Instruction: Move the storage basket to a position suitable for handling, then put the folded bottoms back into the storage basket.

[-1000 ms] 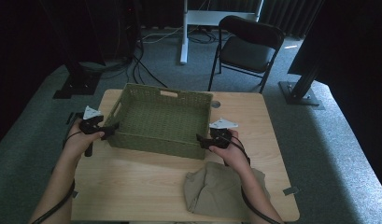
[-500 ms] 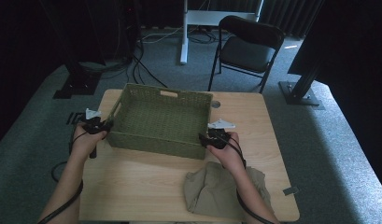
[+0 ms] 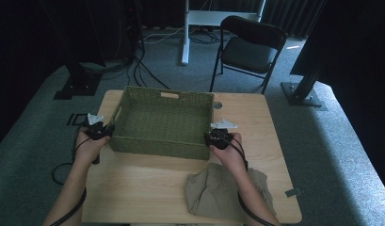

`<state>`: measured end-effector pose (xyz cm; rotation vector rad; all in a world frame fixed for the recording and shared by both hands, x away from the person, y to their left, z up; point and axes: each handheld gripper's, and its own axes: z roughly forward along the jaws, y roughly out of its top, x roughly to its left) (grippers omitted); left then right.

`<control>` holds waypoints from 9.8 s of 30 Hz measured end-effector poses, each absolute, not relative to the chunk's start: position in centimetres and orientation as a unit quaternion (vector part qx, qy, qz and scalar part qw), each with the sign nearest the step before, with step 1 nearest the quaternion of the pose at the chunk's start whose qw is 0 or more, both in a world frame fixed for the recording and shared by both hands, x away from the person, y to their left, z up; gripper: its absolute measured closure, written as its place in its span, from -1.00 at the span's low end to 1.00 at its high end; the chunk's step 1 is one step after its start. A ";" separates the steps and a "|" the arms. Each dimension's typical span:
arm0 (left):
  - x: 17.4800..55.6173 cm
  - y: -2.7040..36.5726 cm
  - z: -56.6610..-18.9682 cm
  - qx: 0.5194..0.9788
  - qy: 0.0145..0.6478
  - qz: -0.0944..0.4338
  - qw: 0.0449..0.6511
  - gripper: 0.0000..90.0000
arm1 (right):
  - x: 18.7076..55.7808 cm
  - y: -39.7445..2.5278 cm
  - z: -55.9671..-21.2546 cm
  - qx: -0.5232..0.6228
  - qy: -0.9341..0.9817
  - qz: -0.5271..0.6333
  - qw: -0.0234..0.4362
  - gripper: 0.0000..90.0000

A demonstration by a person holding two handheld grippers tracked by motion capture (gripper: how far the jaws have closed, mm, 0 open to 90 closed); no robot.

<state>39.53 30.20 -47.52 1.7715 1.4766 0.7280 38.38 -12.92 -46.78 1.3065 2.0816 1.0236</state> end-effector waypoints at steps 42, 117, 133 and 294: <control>38.8 27.1 -47.2 0.680 0.557 0.253 0.405 0.27 | 39.0 -17.1 -46.3 0.516 0.727 0.385 0.237 0.34; 44.6 21.5 -48.0 0.674 0.555 0.305 0.380 0.76 | 44.3 -19.2 -47.1 0.605 0.662 0.339 0.283 0.76; 45.2 18.6 -48.0 0.679 0.550 0.296 0.385 0.75 | 44.5 -22.2 -47.0 0.613 0.657 0.336 0.281 0.77; 27.6 5.3 -49.3 0.834 0.320 0.052 0.447 -0.62 | 26.2 -30.2 -50.0 0.465 0.740 0.434 0.218 -0.68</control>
